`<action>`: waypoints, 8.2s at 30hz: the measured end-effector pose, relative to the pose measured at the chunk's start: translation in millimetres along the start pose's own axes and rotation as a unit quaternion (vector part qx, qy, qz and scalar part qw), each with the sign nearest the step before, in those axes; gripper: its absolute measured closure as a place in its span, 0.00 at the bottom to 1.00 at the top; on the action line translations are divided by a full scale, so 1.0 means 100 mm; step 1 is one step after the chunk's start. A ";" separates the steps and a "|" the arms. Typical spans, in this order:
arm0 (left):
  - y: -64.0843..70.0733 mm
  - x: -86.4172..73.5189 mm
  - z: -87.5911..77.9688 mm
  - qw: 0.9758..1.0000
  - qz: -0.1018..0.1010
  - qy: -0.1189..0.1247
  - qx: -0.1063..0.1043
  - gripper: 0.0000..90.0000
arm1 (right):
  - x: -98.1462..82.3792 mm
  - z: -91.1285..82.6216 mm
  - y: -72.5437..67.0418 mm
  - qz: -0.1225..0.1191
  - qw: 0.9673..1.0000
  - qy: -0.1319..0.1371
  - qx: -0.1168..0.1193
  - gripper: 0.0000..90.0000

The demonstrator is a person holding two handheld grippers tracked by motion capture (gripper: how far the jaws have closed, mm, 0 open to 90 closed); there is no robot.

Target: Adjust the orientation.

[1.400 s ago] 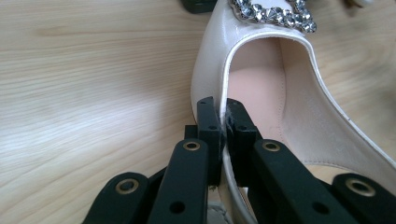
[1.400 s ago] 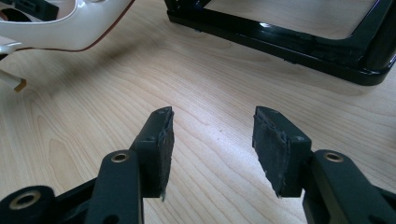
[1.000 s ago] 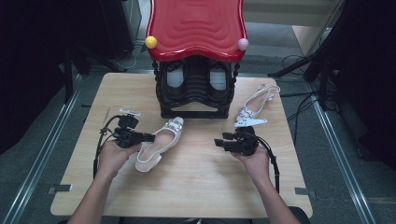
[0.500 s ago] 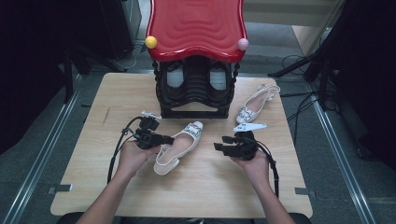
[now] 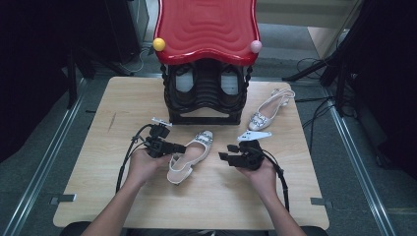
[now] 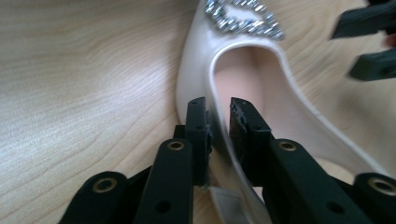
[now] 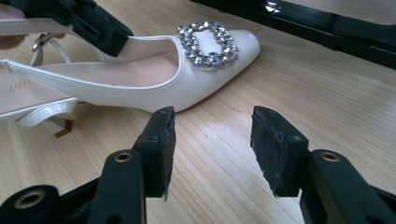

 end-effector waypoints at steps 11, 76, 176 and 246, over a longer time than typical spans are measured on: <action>0.05 0.13 -0.35 0.999 0.018 0.029 0.009 0.66 | -0.02 0.18 -0.15 -0.009 1.000 -0.005 0.009 0.78; -0.41 -0.04 -0.73 0.997 0.014 0.063 0.048 0.47 | 0.25 0.09 0.22 0.020 0.999 0.011 -0.023 1.00; -0.44 0.01 -0.66 0.996 0.038 0.068 0.045 0.46 | 0.20 -0.10 1.48 0.134 0.975 0.011 -0.175 1.00; -0.47 -0.16 -0.82 0.995 0.034 0.077 0.051 0.46 | 0.12 -0.52 2.10 0.198 0.947 0.031 -0.251 1.00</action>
Point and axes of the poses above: each handheld gripper's, and its own axes: z roughly forward along the jaws, x roughly out of its top, y roughly to its right, the point moved 6 cm from there along z, roughly forward along the jaws, and after that the axes turned 9 degrees about y, right-handed, at the moved point
